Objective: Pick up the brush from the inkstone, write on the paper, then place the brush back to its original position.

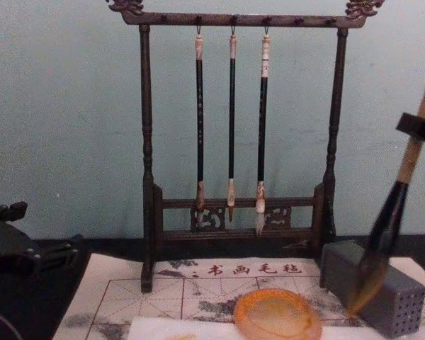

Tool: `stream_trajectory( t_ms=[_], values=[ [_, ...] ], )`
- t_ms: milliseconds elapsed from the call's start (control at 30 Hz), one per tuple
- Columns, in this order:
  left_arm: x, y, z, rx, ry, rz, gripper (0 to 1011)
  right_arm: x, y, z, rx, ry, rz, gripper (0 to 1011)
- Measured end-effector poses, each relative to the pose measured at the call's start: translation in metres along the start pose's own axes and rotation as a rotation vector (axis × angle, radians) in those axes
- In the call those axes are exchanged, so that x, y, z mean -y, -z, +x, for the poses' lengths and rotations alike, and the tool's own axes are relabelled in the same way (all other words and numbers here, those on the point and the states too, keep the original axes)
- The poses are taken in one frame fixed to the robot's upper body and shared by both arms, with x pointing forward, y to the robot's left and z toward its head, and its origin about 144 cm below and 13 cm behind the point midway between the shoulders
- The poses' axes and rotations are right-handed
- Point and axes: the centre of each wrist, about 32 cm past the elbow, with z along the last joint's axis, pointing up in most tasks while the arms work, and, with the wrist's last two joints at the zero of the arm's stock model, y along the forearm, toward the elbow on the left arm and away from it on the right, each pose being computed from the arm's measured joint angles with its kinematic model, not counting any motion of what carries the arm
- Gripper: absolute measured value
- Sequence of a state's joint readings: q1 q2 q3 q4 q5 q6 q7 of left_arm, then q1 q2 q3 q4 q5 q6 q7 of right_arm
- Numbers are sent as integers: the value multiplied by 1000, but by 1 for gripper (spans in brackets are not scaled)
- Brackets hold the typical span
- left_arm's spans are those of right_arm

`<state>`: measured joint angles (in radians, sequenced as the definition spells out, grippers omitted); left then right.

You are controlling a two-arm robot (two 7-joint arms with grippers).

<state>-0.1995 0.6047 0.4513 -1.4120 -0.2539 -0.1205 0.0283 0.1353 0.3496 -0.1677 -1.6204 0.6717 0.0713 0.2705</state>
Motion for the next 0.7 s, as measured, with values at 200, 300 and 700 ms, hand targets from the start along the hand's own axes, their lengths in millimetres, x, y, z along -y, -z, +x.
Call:
stream_trajectory(
  t_ms=[200, 300, 700],
  values=[
    [0, 0, 0, 0, 0, 0, 1001, -19, 0, -5, -82, 41, -28, 202],
    [0, 0, 0, 0, 0, 0, 1001, -27, -1, -7, -118, 55, -39, 202],
    [0, 0, 0, 0, 0, 0, 1001, -52, -1, -13, -237, 114, -110, 202]
  ],
)
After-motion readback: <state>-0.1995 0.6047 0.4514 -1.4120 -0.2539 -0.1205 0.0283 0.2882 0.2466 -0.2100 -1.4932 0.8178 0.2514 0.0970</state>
